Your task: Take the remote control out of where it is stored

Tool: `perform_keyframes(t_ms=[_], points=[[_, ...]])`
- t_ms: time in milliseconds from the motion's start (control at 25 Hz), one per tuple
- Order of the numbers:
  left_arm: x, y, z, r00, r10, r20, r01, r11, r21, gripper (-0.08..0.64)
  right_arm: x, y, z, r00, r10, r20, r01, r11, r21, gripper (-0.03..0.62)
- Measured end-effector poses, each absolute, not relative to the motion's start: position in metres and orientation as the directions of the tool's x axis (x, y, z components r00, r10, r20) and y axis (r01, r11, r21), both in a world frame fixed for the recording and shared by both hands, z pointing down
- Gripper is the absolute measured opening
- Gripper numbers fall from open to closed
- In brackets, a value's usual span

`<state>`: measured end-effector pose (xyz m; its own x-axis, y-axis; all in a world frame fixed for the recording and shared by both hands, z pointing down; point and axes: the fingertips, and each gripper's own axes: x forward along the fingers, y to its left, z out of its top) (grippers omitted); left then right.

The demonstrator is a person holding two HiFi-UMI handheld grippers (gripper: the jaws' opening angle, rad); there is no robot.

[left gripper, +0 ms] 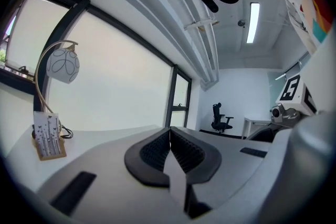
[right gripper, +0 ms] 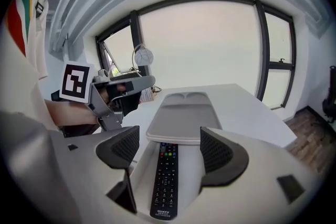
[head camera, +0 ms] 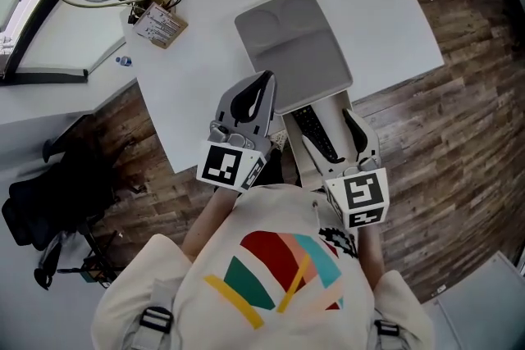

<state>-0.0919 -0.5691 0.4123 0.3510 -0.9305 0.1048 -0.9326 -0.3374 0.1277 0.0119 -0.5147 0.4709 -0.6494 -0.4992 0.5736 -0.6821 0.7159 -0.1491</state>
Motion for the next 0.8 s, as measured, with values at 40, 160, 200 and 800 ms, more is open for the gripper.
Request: perform_keyframes(t_ms=[40, 160, 200, 800], points=[[-0.094, -0.568, 0.414, 0.347, -0.932, 0.106, -0.934, -0.333, 0.129, 0.009, 0.01, -0.515, 0.476, -0.649, -0.494, 0.579, -0.681, 0.716, -0.153, 0.364], [-0.101, -0.565, 0.416, 0.337, -0.935, 0.107, -0.939, -0.326, 0.111, 0.009, 0.007, -0.514, 0.499, -0.636, -0.465, 0.615, -0.681, 0.714, -0.165, 0.364], [-0.105, -0.563, 0.419, 0.331, -0.937, 0.114, -0.941, -0.319, 0.113, 0.011, 0.006, -0.512, 0.508, -0.626, -0.453, 0.636, -0.681, 0.714, -0.162, 0.364], [-0.149, -0.551, 0.443, 0.266, -0.946, 0.185, -0.963, -0.25, 0.104, 0.009, -0.003, -0.508, 0.578, -0.481, -0.345, 0.806, -0.72, 0.679, -0.139, 0.364]])
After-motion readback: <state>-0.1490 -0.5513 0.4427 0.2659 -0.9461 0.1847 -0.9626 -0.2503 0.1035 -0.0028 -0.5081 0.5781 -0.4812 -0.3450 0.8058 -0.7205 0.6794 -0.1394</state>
